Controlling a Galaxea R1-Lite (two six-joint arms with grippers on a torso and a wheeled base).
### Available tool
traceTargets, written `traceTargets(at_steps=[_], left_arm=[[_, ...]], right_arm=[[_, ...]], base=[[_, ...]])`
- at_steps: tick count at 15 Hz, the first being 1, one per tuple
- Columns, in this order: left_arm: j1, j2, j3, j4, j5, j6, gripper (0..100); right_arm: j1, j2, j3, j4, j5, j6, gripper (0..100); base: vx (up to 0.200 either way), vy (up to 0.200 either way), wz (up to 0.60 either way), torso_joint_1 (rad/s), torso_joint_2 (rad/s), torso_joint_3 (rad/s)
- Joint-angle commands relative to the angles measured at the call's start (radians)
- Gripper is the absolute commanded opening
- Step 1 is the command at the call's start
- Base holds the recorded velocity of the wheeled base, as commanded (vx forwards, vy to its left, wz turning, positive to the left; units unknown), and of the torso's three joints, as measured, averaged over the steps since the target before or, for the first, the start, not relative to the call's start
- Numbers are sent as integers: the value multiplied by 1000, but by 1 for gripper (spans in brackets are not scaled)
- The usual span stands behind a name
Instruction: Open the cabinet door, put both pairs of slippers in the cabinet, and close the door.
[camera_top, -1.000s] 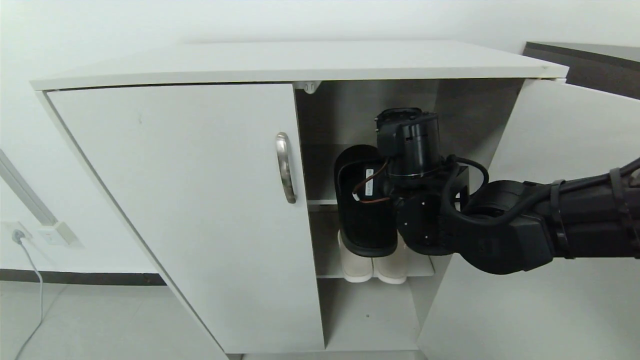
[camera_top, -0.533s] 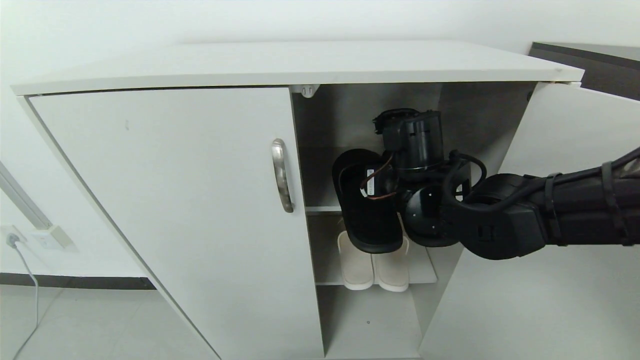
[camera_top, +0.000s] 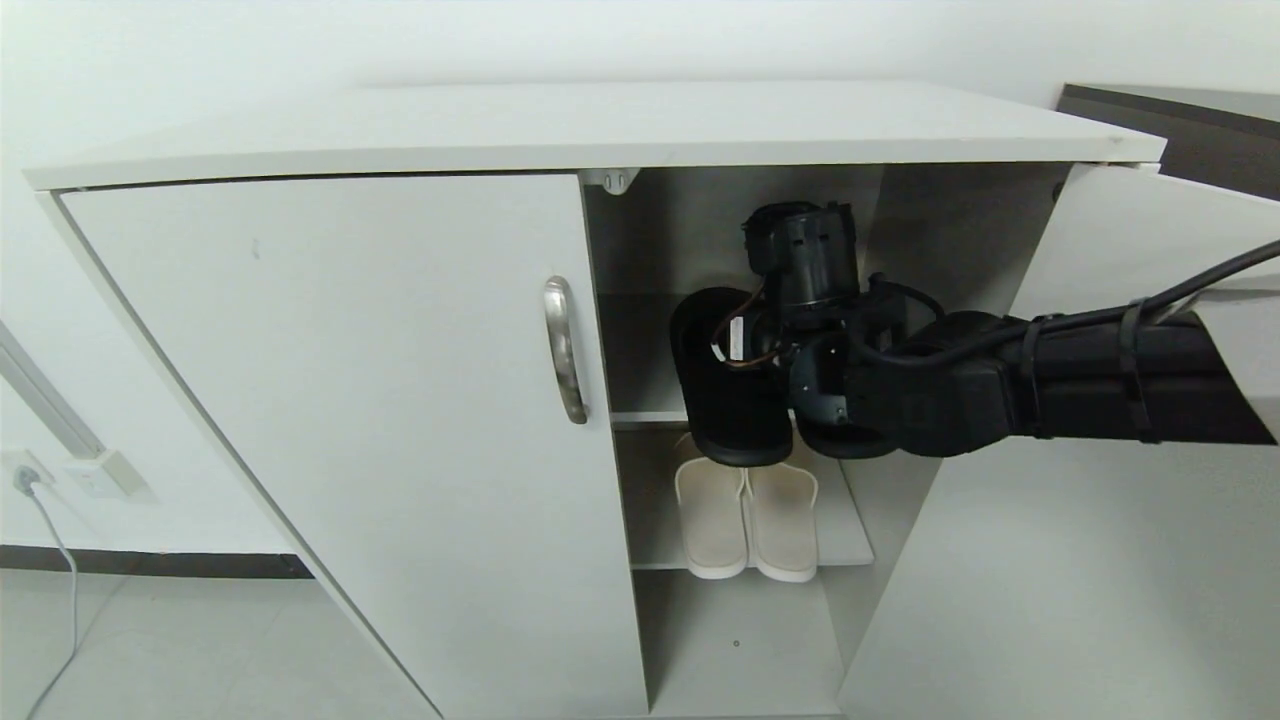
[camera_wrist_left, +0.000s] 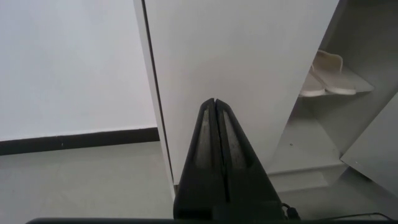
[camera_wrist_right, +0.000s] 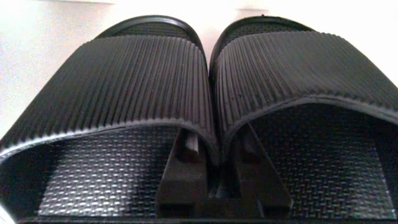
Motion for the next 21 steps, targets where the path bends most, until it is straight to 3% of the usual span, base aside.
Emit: traceTargets(at_steps=[1, 6, 16, 17, 21], left_arm=[[1, 0, 0, 0, 0, 0, 0], [1, 0, 0, 0, 2, 0, 0], [-1, 0, 0, 0, 2, -2, 0], [-1, 0, 0, 0, 2, -2, 0], [1, 0, 0, 0, 2, -2, 0]], right_arm=[[-12, 60, -111, 63, 0, 30, 0], [-23, 108, -217, 121, -1, 51, 0], [-43, 126, -220, 119, -1, 53, 0], [-43, 123, -217, 121, -1, 53, 100], [-38, 100, -182, 119, -1, 54, 100]], base=[[0, 0, 0, 0, 0, 0], [0, 0, 0, 0, 0, 0], [0, 0, 0, 0, 0, 0], [0, 0, 0, 0, 0, 0], [0, 0, 0, 0, 0, 0]])
